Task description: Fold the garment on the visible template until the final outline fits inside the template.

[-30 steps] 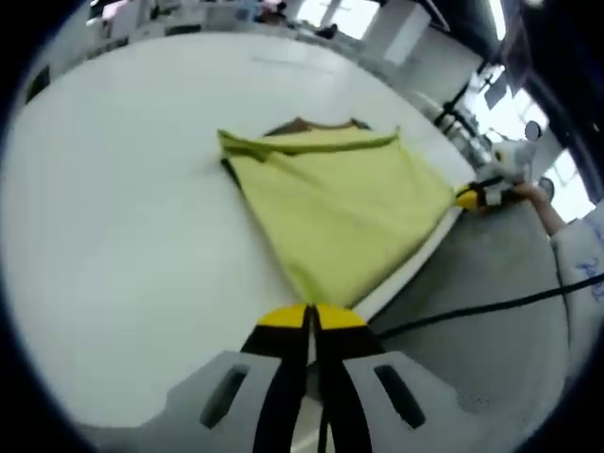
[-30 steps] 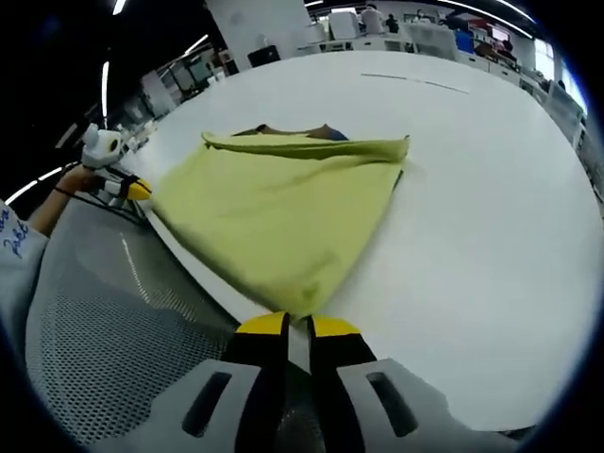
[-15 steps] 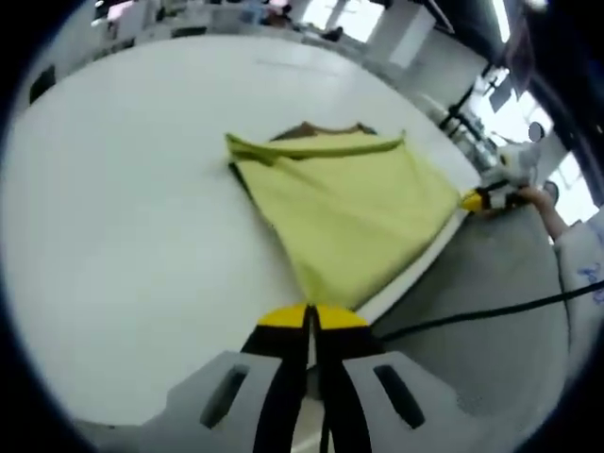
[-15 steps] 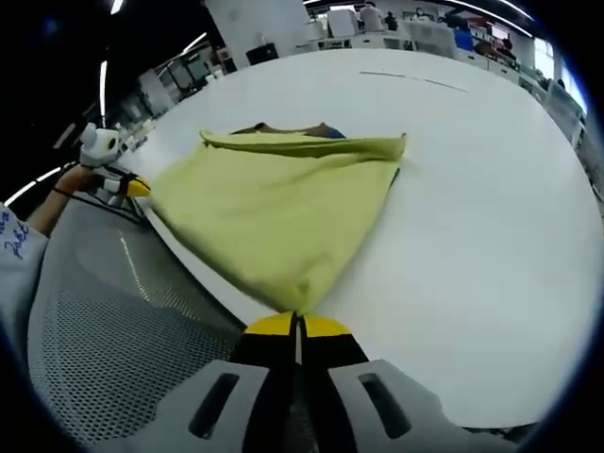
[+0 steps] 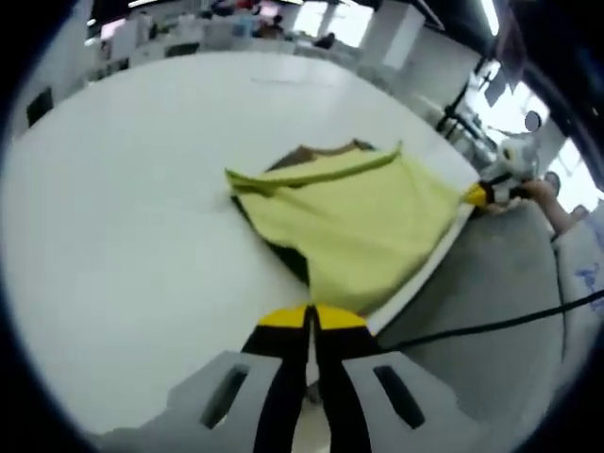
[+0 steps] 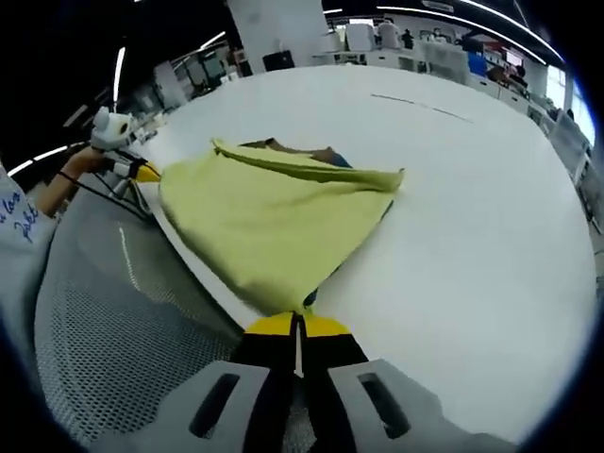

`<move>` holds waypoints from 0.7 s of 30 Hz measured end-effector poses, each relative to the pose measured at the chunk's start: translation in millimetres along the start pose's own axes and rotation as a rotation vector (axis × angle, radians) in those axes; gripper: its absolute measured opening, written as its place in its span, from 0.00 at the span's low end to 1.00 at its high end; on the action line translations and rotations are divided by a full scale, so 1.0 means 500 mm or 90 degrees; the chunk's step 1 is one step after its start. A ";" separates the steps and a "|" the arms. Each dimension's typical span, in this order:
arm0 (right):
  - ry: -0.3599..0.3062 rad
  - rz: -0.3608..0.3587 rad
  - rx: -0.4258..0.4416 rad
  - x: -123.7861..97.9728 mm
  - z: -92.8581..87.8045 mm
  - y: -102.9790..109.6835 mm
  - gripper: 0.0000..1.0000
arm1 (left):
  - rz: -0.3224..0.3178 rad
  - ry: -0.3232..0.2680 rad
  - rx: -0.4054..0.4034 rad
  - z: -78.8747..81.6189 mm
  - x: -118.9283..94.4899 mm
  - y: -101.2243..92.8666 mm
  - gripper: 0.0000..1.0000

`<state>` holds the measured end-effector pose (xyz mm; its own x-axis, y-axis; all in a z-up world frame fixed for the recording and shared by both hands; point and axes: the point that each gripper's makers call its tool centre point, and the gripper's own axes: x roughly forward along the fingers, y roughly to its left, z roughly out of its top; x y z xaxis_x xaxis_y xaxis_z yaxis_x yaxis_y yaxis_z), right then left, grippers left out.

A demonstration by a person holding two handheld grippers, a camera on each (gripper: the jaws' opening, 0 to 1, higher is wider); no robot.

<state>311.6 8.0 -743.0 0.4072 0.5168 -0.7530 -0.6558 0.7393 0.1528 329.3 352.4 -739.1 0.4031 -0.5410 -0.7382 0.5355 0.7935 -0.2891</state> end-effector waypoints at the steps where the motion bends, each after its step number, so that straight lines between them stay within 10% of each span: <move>1: -0.001 0.000 0.000 -0.002 0.003 -0.001 0.02 | -0.001 -0.003 0.001 0.003 -0.002 0.000 0.00; 14: -0.050 -0.001 -0.024 -0.028 0.060 -0.003 0.01 | -0.011 -0.030 0.039 0.068 -0.024 -0.005 0.00; 21: -0.031 0.005 -0.023 -0.021 0.028 -0.001 0.01 | -0.014 0.025 0.049 0.025 -0.018 0.005 0.00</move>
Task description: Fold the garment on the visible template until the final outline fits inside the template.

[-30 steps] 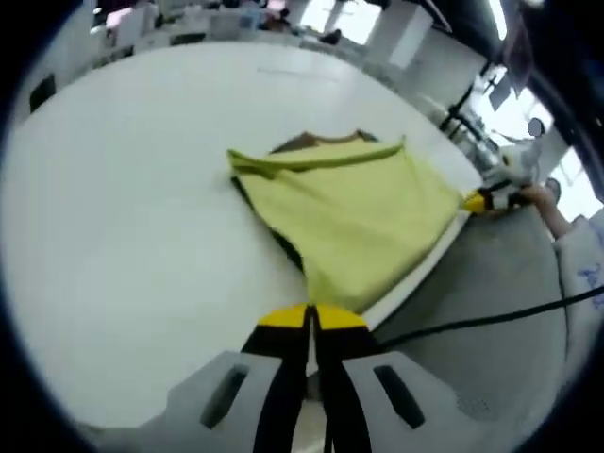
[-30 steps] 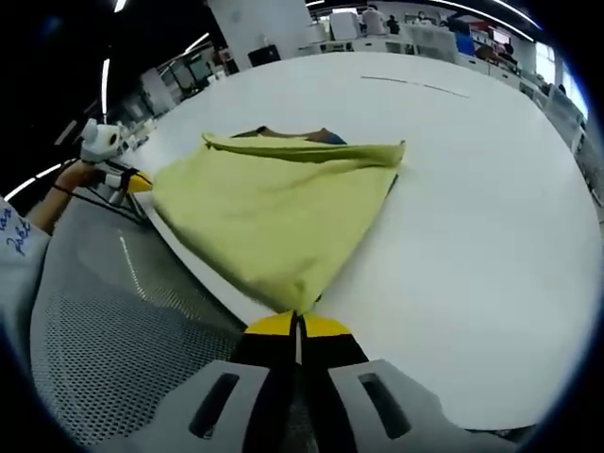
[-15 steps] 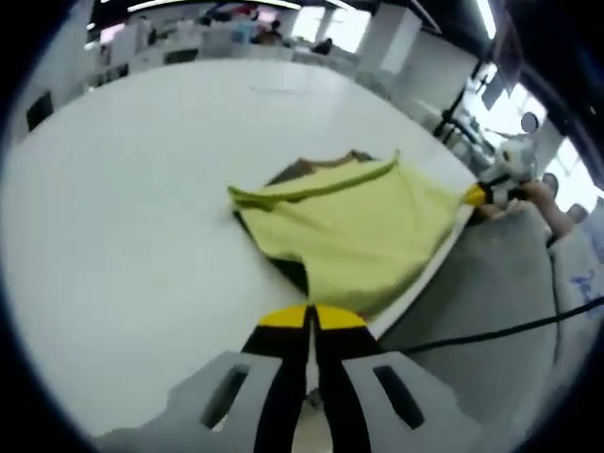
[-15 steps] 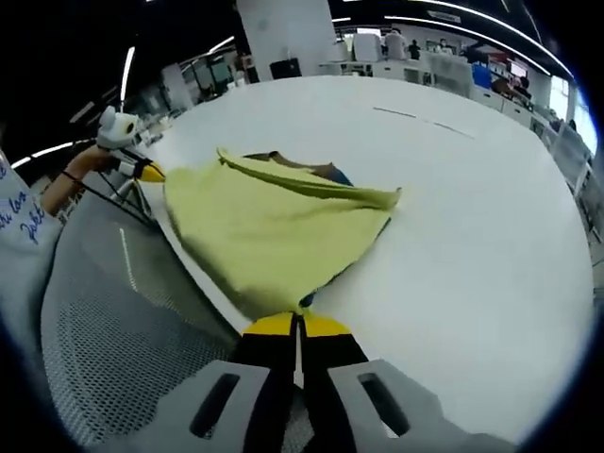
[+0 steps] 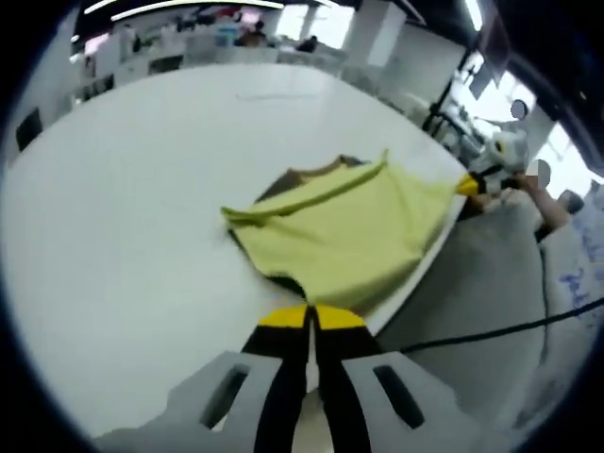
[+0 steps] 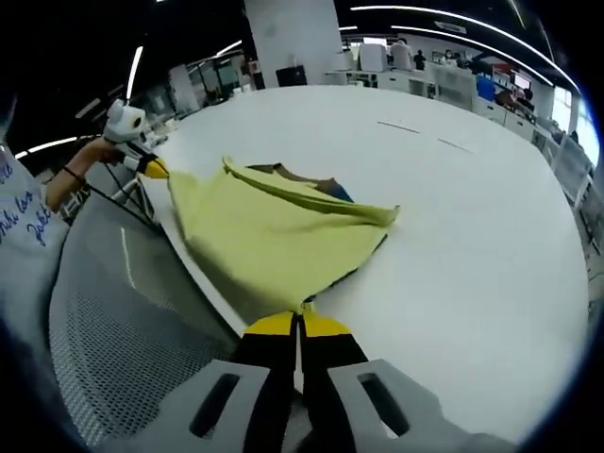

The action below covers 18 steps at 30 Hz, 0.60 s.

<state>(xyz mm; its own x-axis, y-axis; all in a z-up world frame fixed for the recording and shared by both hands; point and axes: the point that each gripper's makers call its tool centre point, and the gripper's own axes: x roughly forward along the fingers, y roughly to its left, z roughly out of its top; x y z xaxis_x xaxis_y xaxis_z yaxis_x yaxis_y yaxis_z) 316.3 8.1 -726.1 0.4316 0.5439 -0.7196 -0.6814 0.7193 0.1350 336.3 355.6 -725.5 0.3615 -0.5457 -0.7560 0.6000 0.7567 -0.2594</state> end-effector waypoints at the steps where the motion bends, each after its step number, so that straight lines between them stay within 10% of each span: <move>1: 0.003 0.000 0.006 0.001 -0.008 0.000 0.01 | 0.004 0.011 0.000 -0.013 0.002 0.002 0.00; 18: 0.074 0.006 0.003 0.035 -0.085 0.006 0.01 | 0.000 0.106 0.011 -0.097 0.033 -0.006 0.00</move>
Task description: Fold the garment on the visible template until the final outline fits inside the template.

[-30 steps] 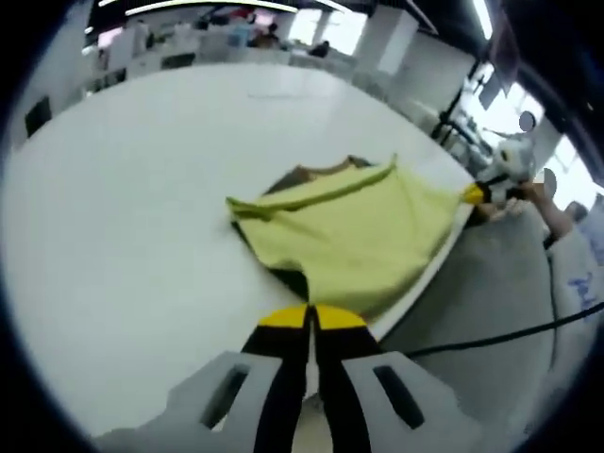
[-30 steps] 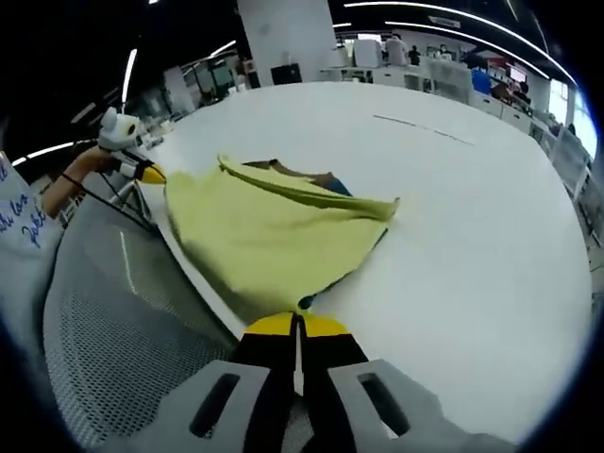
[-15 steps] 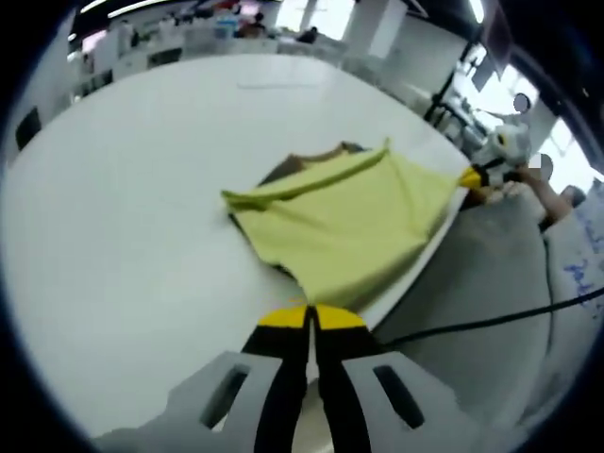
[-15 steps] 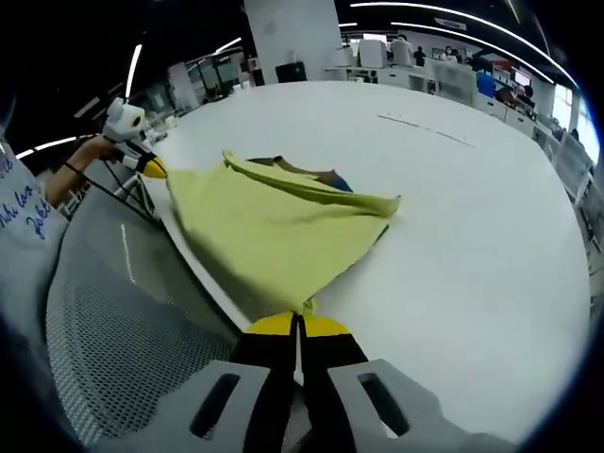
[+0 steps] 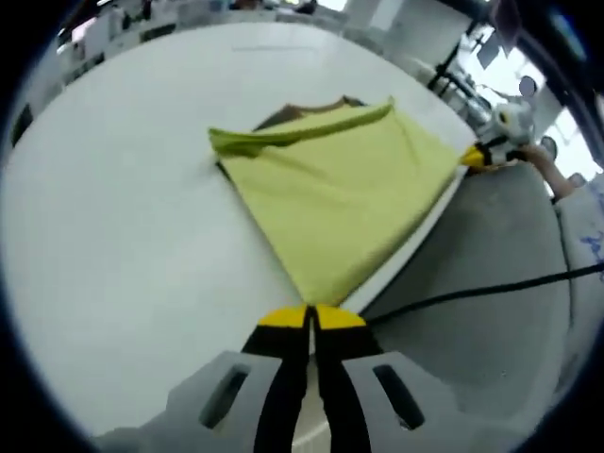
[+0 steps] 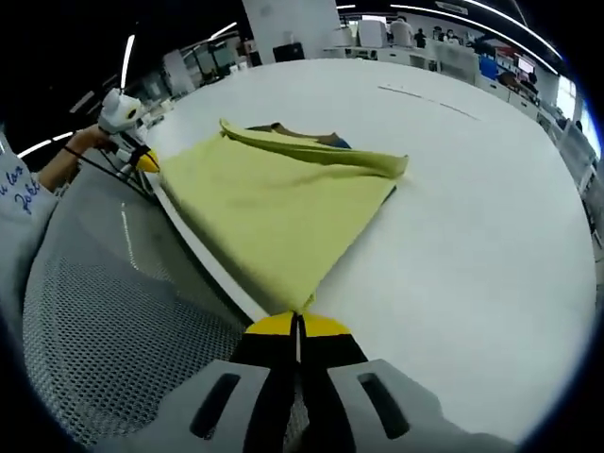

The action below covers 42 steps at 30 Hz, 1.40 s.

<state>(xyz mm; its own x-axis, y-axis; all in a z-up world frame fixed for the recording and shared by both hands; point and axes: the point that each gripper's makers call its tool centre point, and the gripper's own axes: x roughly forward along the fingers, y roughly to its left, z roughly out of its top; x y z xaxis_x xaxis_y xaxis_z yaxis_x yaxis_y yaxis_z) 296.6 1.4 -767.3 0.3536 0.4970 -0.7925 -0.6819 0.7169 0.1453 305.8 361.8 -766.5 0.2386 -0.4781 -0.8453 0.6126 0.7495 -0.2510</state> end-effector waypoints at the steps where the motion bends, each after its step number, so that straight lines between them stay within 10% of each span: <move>1: 0.005 0.002 -0.008 0.002 -0.005 0.003 0.01 | 0.001 0.004 0.002 -0.002 0.000 0.000 0.00; 8: 0.060 -0.015 -0.014 0.003 -0.048 -0.014 0.01 | -0.001 0.013 0.007 -0.010 0.002 -0.007 0.00; 42: 0.030 -0.031 0.039 0.007 -0.035 -0.029 0.01 | 0.020 -0.010 0.013 -0.019 0.006 0.010 0.11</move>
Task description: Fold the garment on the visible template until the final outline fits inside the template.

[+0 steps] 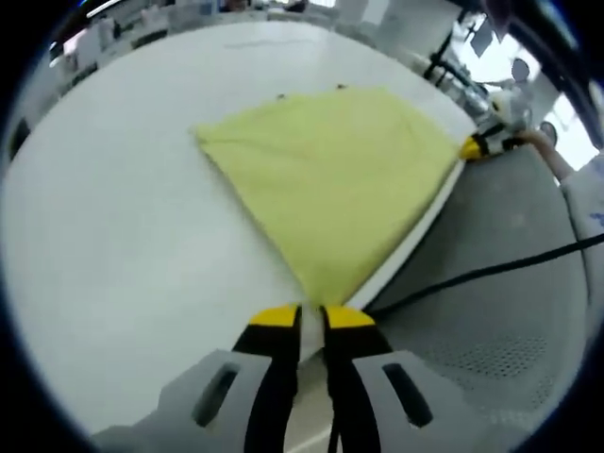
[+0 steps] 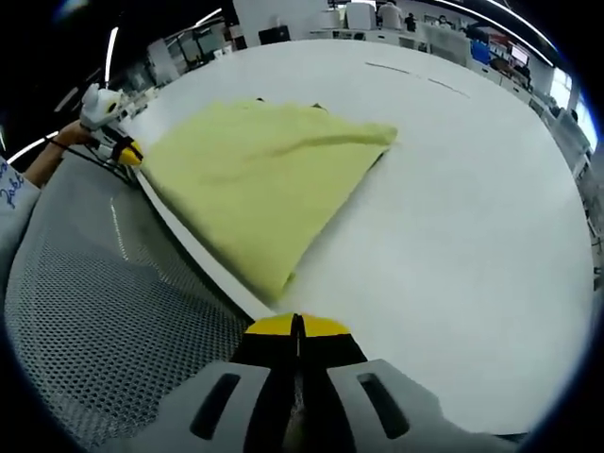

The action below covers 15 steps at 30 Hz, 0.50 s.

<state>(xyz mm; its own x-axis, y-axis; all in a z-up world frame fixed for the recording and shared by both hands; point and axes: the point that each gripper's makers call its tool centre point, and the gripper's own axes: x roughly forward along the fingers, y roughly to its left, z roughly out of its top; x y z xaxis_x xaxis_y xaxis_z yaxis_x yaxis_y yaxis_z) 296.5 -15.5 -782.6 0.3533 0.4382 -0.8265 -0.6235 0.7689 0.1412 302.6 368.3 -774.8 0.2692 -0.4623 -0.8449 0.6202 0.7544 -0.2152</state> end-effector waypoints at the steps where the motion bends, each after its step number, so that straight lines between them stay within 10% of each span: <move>1: -0.004 0.000 0.004 0.000 0.003 0.001 0.01 | 0.009 0.000 -0.007 -0.001 -0.005 0.006 0.13; 15: -0.077 -0.036 0.012 -0.009 0.085 -0.036 0.06 | 0.054 -0.079 -0.006 0.071 -0.027 0.052 0.16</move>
<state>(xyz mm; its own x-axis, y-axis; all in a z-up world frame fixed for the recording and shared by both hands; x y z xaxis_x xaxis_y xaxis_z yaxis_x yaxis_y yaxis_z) 336.0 -11.7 -758.1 0.4701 0.4464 -0.7614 -0.5873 0.8022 0.1076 341.5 377.6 -751.6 0.4105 -0.4501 -0.7931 0.5843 0.7975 -0.1502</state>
